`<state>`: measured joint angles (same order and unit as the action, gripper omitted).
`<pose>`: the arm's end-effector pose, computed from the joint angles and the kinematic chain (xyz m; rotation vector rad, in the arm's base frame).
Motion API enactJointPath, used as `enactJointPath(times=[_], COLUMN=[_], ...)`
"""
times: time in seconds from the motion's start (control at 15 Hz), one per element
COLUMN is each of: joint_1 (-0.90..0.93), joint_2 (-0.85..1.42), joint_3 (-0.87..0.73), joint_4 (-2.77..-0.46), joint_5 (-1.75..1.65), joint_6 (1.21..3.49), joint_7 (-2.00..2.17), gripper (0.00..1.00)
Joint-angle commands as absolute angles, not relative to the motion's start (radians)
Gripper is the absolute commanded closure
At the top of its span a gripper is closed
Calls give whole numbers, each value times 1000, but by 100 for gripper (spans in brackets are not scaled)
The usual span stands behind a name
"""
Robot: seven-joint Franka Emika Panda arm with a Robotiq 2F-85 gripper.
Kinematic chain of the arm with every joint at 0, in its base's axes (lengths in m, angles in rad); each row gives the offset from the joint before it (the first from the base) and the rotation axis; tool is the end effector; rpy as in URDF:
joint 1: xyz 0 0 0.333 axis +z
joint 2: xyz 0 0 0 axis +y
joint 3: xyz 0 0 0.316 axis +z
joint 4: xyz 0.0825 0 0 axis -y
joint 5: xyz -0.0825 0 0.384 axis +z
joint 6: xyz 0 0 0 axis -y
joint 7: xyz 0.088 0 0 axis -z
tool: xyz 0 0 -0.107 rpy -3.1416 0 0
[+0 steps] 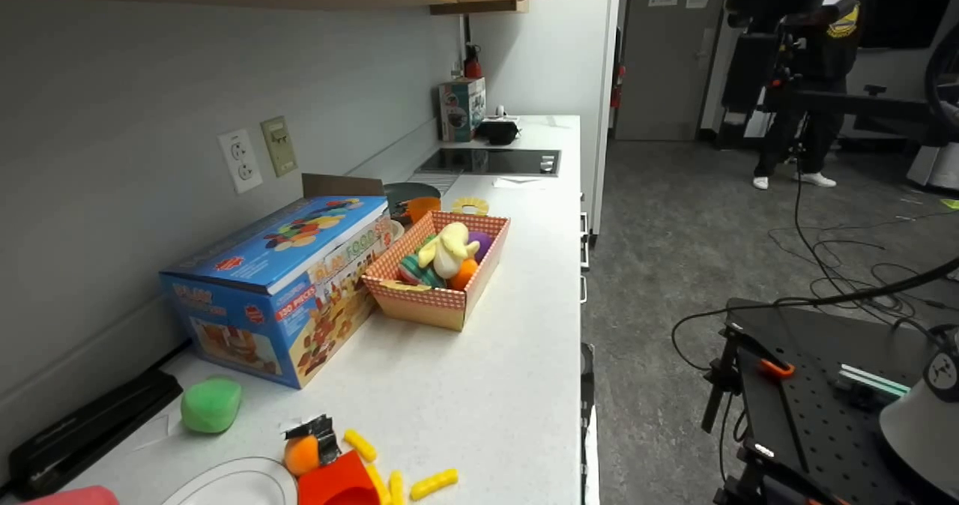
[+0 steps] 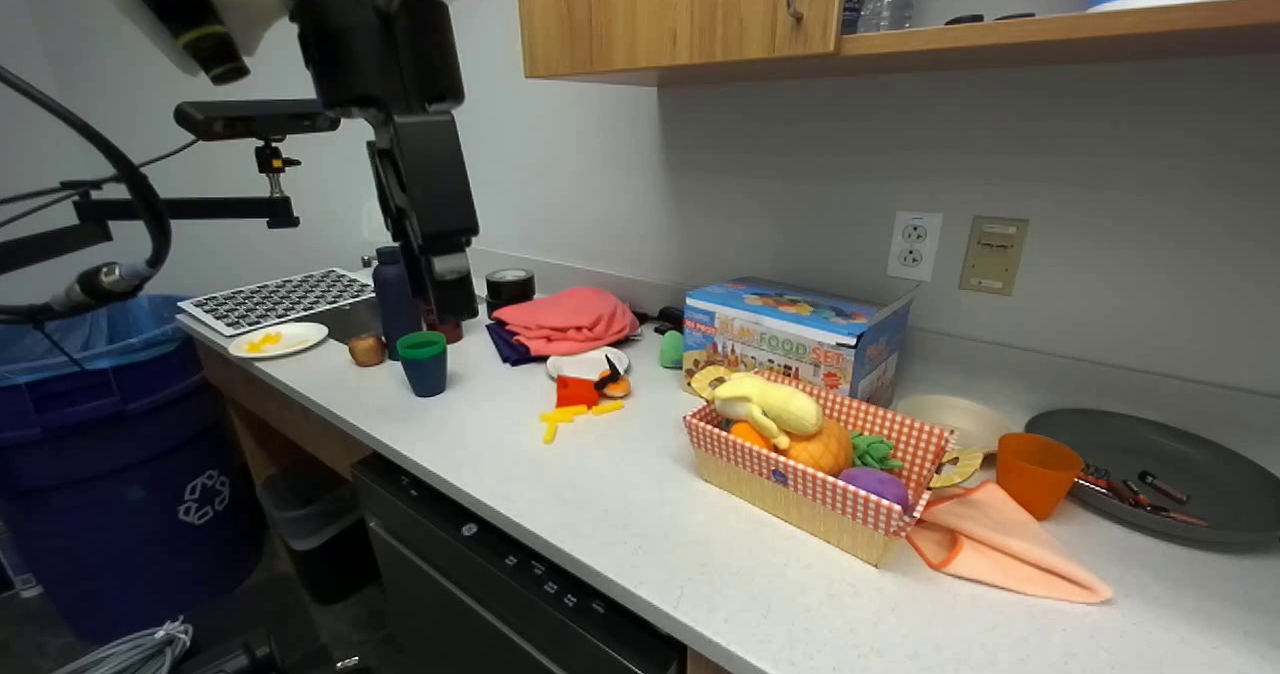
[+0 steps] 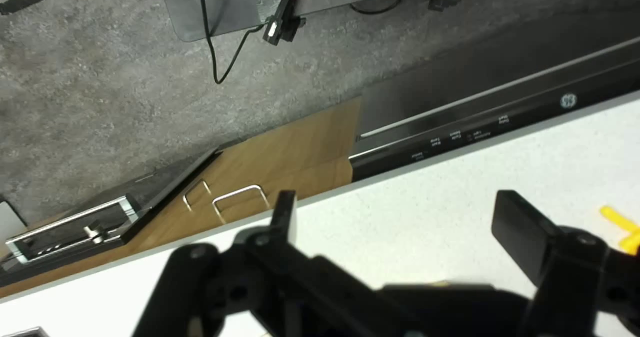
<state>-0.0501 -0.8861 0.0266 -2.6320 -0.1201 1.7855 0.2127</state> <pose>0.2918 -0.0164 0.5084 2.9877 -0.3334 0.0774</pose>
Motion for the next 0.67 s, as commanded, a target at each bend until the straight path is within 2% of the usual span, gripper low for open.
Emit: enactJointPath(times=[0.0,0.6], joint_1=[-76,-82], joint_2=[-914,-914], joint_3=[25,29], joint_4=[-2629,-2634], joint_5=[-113,-114], joint_6=[1784,1784], joint_7=[209,207], gripper=[0,0])
